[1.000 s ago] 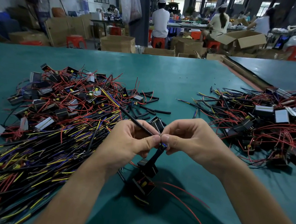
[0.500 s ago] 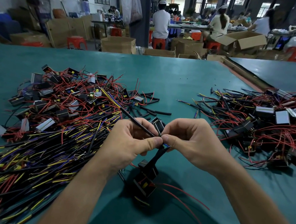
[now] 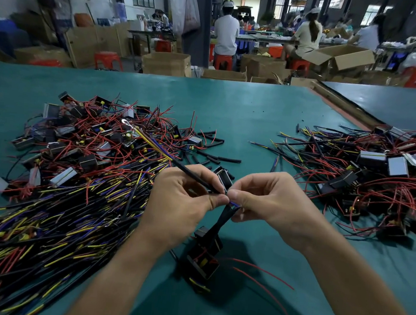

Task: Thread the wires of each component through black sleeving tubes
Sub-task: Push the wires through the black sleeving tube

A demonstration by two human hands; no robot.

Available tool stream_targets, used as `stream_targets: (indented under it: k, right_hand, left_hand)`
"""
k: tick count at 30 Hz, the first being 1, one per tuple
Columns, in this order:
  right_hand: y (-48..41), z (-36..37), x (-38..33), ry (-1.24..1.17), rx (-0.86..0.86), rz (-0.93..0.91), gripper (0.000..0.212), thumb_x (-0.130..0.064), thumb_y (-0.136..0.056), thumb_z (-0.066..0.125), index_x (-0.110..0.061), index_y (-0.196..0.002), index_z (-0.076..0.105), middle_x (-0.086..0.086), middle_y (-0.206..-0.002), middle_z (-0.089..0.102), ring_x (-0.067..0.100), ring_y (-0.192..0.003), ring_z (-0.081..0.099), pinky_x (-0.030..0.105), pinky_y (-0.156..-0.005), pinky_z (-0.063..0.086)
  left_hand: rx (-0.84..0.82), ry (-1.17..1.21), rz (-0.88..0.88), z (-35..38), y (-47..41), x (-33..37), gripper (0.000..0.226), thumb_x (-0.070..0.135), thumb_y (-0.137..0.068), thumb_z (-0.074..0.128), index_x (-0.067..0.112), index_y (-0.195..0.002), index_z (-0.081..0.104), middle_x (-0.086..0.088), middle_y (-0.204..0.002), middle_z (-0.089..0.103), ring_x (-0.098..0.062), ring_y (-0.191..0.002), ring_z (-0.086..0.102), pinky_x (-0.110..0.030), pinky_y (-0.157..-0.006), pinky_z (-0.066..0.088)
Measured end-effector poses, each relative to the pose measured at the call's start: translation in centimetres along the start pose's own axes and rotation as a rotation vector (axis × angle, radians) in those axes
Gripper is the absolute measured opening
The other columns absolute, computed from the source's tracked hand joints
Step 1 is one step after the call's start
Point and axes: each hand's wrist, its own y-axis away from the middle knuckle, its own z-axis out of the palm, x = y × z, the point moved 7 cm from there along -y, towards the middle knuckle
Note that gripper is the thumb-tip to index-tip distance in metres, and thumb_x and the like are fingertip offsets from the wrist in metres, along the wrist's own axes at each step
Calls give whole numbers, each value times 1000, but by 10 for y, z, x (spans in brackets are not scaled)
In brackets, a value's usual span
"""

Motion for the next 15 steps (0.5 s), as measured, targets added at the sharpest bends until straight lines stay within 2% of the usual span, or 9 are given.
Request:
stream_targets:
  k: [4,8,15]
  right_hand:
    - [1,-1,-2,8,-17,11,12,1,-83,69,-3,-73,74,15,-66,67,18,-55,60,24,-57,56]
    - [2,-3,-2,-5,-43,53,10,2,-81,70,-1,-74,76,20,-67,65,17,-53,63,25,-57,56]
    - [2,-4,4,-12,-61,127,18,1,-83,69,-4,-67,74,11,-54,61,15,-49,58,27,-58,56]
  left_hand:
    - [35,-18,4,-2,2,-1,23,-2,-63,85,15,-68,70,-2,-65,71,-28,-60,68,-49,-60,57]
    - [45,-25,7,-3,2,1,23,1,-62,85,17,-69,71,-3,-65,71,-28,-61,69,-50,-60,57]
    - [80,-91,40,-2,5,5,24,0,-61,87,18,-63,71,2,-63,70,-18,-59,68,-35,-58,57]
